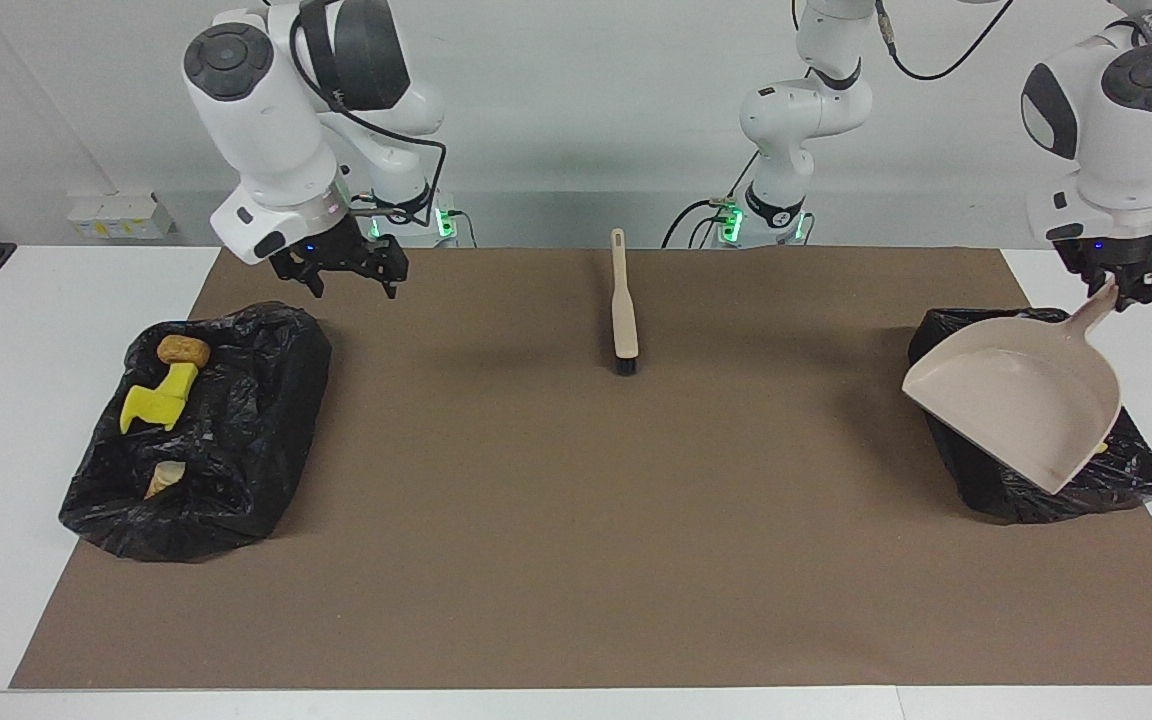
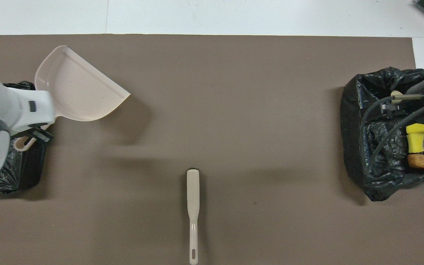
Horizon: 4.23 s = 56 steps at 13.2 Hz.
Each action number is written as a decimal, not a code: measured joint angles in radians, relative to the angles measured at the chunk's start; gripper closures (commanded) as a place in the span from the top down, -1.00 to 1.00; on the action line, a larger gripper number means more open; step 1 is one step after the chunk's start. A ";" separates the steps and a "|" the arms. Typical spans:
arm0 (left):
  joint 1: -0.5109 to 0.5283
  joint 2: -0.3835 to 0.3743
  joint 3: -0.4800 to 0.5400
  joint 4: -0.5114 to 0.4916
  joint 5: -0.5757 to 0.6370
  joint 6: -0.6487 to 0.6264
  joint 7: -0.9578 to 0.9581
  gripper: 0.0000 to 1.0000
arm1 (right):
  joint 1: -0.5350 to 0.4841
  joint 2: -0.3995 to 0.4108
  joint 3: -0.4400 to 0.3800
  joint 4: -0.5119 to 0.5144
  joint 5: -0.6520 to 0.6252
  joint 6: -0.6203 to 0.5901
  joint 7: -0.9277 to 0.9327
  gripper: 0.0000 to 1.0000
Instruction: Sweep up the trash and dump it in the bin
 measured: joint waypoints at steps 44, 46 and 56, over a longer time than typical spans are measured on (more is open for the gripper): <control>-0.022 -0.109 0.049 0.150 -0.150 -0.176 -0.157 1.00 | 0.004 -0.025 -0.002 -0.023 0.000 0.000 0.000 1.00; 0.002 -0.110 0.050 0.220 -0.153 -0.238 -0.140 1.00 | 0.004 -0.025 -0.002 -0.023 0.000 0.000 0.000 1.00; 0.045 -0.034 0.048 0.399 -0.206 -0.375 -0.134 1.00 | 0.004 -0.025 -0.002 -0.023 0.000 0.000 0.000 1.00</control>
